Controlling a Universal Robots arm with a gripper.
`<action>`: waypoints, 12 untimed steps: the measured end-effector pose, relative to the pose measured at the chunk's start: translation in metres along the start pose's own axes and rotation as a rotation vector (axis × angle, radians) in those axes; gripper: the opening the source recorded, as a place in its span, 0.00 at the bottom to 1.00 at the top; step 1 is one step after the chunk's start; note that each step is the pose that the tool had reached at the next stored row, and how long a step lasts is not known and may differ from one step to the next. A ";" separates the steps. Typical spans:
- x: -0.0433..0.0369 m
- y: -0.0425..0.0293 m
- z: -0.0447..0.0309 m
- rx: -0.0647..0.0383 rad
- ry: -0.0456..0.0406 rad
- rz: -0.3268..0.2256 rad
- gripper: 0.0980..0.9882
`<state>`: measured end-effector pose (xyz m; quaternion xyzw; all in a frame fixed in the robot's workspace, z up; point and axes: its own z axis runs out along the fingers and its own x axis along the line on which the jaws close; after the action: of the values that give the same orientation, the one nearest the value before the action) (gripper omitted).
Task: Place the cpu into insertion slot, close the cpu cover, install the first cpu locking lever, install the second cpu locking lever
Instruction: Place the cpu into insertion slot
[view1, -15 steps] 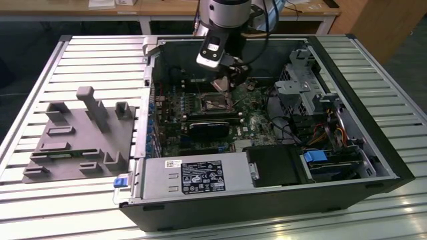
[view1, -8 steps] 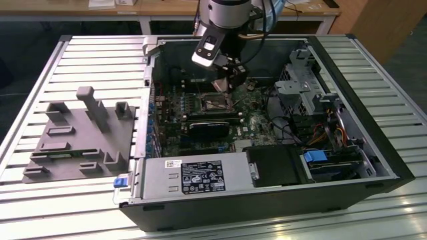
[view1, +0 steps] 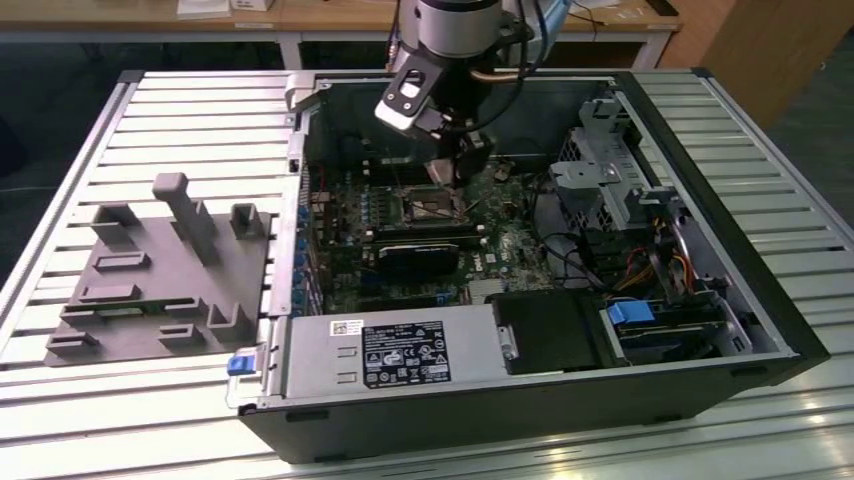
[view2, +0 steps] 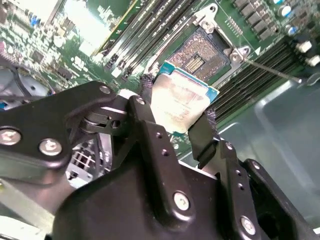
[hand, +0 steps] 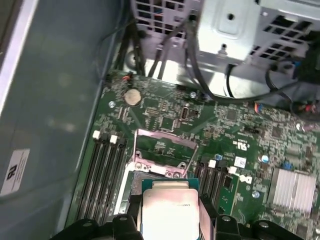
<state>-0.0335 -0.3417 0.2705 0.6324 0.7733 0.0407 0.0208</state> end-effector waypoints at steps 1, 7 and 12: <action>0.0000 0.0000 0.0002 0.000 -0.0015 0.017 0.49; 0.0000 -0.0001 0.0013 -0.002 -0.0108 0.119 0.49; -0.0001 -0.0003 0.0035 -0.004 -0.0186 0.209 0.49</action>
<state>-0.0335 -0.3417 0.2670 0.7098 0.7030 0.0384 0.0249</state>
